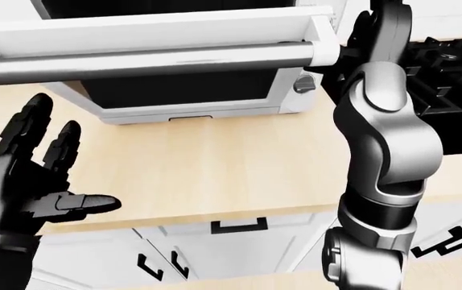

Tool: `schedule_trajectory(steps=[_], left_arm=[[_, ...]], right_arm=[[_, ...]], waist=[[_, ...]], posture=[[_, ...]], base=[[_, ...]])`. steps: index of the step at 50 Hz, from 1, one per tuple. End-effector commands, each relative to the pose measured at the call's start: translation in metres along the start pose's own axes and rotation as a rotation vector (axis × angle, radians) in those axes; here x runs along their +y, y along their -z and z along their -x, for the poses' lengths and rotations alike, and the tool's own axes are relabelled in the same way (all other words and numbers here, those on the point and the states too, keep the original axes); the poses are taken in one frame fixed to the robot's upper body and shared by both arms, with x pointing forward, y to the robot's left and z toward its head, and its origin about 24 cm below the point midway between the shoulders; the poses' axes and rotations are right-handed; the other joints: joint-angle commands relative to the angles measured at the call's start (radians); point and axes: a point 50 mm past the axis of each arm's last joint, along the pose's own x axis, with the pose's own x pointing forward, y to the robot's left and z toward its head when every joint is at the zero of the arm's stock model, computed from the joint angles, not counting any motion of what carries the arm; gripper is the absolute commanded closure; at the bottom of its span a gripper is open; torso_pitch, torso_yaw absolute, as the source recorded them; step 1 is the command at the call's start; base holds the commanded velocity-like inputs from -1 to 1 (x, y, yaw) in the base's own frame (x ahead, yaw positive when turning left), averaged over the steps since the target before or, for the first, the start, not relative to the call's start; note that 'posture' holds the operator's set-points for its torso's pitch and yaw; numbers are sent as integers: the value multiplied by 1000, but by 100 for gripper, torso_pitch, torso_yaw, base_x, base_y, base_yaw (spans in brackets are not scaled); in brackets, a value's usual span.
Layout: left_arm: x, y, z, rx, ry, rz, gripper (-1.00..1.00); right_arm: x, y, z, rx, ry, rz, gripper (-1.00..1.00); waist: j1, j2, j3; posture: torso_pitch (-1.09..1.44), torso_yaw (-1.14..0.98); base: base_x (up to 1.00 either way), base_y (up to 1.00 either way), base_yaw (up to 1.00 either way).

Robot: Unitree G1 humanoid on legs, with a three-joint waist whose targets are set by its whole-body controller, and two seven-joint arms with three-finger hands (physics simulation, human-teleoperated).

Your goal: Close the toaster oven door.

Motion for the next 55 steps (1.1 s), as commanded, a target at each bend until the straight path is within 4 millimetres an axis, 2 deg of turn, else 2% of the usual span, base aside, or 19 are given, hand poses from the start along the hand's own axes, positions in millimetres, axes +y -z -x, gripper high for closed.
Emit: schedule_trajectory(steps=[1, 14, 15, 16, 30, 39, 55], left_arm=[[-3, -9, 2, -62, 7, 4, -100], [-29, -9, -1, -60, 83, 27, -100], [-42, -6, -2, -50, 120, 28, -100], [-45, -6, -3, -49, 120, 23, -100], [-64, -14, -12, -62, 102, -2, -100], [-72, -14, -14, -72, 64, -64, -100], [-68, -9, -27, -76, -23, -193, -100]], right_arm=[[2, -38, 8, -194, -30, -67, -100], [1, -38, 8, -192, -27, -68, -100], [1, -37, 8, -192, -28, -67, -100], [2, -36, 9, -192, -29, -66, -100], [1, -34, 9, -191, -27, -65, -100], [0, -35, 9, -192, -25, -65, -100], [-1, -34, 9, -192, -21, -63, -100]], waist=[[3, -9, -34], [5, -13, -36], [4, -14, -36], [5, -15, -35], [8, -27, -37], [10, -36, -35], [17, -49, -35]], posture=[[0, 0], [0, 0], [0, 0], [0, 0], [0, 0], [0, 0], [0, 0]], base=[[0, 0, 0], [0, 0, 0], [0, 0, 0], [0, 0, 0], [0, 0, 0], [0, 0, 0], [0, 0, 0]])
